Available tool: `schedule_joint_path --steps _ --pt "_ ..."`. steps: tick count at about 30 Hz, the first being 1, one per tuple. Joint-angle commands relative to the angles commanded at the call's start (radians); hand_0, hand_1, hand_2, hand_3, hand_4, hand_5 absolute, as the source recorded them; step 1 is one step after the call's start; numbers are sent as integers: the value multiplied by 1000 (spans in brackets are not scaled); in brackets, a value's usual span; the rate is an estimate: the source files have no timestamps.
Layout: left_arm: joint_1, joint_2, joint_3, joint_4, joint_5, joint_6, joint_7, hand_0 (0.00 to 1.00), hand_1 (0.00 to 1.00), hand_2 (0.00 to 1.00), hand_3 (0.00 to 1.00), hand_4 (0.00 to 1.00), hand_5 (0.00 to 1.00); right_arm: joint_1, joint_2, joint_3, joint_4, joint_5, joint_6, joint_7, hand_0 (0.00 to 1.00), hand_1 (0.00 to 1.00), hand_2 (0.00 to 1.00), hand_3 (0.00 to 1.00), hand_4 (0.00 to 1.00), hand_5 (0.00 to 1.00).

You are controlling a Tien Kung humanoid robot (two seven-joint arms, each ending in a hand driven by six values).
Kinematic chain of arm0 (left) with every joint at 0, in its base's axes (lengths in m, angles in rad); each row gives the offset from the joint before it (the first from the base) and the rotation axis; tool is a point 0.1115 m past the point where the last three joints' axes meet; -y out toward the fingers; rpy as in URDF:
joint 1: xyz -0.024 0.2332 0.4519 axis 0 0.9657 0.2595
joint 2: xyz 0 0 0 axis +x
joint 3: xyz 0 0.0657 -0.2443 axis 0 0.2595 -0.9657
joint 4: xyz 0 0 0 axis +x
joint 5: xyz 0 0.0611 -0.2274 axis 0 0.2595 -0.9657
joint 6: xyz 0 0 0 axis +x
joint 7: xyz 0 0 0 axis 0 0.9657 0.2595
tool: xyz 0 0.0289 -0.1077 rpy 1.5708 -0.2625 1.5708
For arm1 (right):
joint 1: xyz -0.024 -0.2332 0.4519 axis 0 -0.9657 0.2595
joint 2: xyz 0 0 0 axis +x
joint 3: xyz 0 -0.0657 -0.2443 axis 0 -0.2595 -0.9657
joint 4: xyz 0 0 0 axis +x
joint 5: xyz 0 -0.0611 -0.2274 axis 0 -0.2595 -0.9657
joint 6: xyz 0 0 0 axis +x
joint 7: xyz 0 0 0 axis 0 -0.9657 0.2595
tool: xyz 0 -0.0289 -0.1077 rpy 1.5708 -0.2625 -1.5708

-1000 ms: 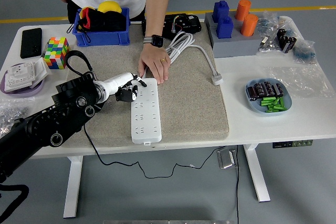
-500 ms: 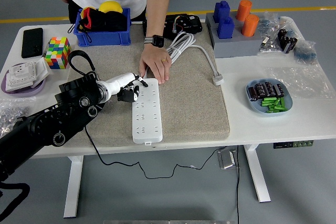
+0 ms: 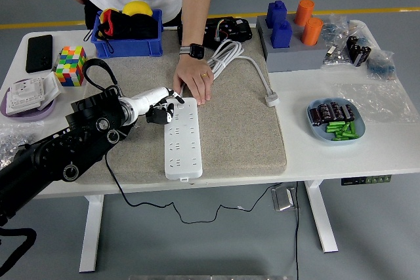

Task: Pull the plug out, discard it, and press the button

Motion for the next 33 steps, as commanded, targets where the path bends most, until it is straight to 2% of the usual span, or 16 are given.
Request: schedule_joint_path --steps 4,16,33 --pt "1 0 -3 -16 -3 0 1 83 74 151 812 2 2 1 0 -1 1 1 0 0 755 706 717 728 773 657" --pt "-9 -6 46 46 -2 -5 10 81 73 151 811 2 2 2 1 2 -1 1 0 0 755 705 717 728 773 657" --pt "-16 -4 85 45 -13 -9 17 81 73 152 807 2 2 2 4 3 0 1 0 0 755 705 717 728 773 657"
